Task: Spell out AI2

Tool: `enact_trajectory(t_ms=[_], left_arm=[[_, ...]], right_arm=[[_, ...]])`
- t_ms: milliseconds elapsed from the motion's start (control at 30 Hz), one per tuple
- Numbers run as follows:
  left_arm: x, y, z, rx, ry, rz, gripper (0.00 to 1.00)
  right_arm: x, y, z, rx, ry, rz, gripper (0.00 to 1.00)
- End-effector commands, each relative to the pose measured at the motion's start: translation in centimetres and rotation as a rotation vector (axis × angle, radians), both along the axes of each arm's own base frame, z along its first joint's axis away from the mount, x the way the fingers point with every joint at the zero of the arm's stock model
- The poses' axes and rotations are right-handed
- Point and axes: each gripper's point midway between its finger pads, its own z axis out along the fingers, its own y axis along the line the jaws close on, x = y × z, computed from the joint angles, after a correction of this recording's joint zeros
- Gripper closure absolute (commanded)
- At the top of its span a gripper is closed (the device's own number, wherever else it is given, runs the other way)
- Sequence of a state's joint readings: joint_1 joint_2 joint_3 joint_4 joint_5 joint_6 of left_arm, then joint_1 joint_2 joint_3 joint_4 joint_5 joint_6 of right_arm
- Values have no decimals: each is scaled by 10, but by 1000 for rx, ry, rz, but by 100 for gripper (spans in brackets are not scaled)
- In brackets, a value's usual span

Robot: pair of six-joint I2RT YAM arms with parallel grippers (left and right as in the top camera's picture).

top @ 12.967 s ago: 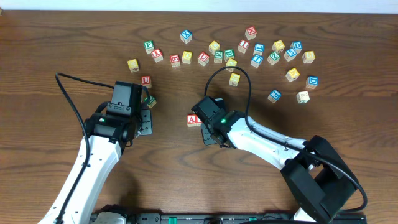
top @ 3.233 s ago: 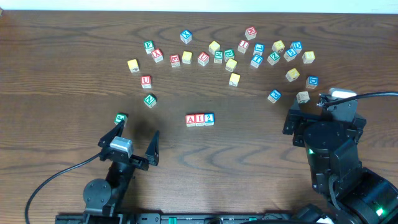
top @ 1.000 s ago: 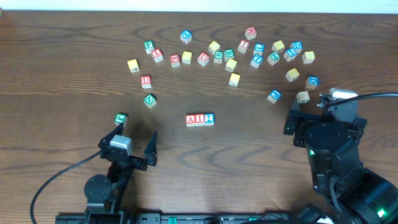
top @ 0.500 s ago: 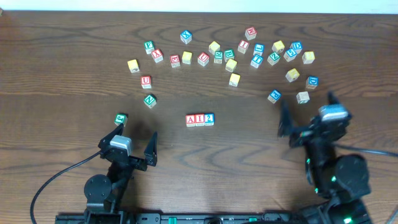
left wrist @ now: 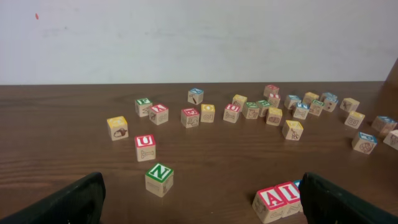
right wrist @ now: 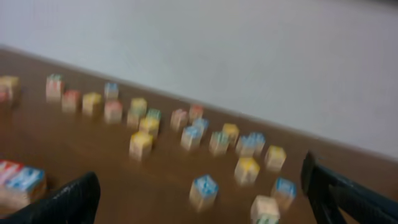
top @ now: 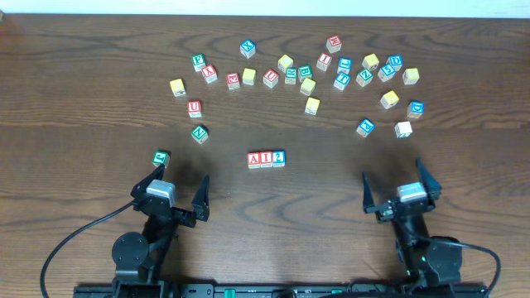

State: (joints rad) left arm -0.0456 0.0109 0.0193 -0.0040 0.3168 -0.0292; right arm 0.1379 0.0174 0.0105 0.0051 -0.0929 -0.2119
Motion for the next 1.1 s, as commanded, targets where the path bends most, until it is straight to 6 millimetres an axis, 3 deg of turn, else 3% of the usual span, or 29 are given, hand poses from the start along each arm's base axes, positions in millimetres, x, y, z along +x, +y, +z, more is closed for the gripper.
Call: enact_trajectory(t_ms=[0, 1067], left_arm=[[-2, -3, -15, -9, 51, -20, 2], [-2, -3, -15, -9, 51, -20, 2]], right_arm=[[-2, 2, -17, -20, 60, 21, 1], [0, -4, -18, 15, 71, -14, 1]])
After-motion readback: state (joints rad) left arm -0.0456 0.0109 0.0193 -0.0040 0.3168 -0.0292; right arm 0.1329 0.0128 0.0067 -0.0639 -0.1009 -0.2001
